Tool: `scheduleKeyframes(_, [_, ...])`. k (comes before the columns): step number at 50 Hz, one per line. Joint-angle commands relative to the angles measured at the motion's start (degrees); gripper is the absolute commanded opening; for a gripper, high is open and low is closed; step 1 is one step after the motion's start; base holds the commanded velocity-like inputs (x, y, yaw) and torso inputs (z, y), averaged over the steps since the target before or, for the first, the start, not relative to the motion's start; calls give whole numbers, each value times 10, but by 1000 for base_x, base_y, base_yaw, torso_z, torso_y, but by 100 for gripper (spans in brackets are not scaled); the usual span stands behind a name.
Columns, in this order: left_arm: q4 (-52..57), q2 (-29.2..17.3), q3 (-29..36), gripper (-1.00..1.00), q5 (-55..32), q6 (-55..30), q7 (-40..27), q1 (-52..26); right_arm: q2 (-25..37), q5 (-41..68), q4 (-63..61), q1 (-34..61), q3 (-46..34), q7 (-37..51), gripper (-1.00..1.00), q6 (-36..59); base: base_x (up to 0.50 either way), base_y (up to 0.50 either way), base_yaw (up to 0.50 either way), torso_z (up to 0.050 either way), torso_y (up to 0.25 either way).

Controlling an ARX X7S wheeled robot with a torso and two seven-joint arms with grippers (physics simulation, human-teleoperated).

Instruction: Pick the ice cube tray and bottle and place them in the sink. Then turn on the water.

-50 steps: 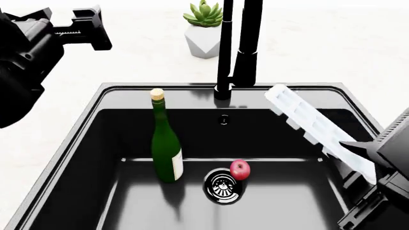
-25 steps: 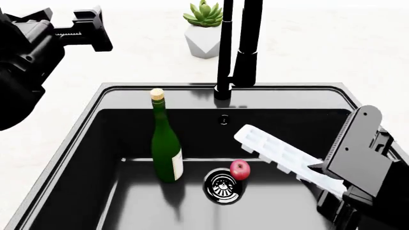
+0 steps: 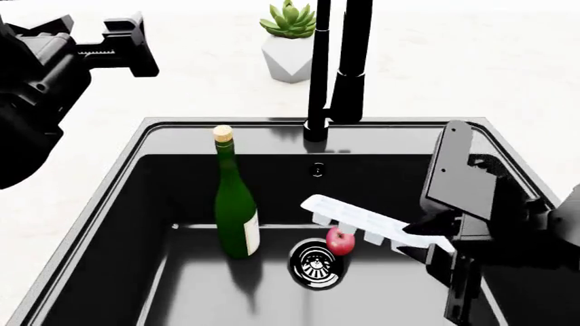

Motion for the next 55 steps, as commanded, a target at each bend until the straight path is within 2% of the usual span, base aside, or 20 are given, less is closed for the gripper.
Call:
scheduleKeyframes(1, [4,-2,-1,100,-2,-1,-3,0,-38,-64,46,29,-62,-70,-100,-17,0,0,0,0,0])
scheduleKeyframes(17, [6,-9,-6,100,-6,0,-4,1,-111,-140,137,17,-138,-97,-100,-78,0,0,0,0,0])
scheduleKeyframes(55, [3,-10,-6,100,-5,4,-2,7,-147,-168,201,-47,-181,-93,-100,-139,0,0,0,0,0])
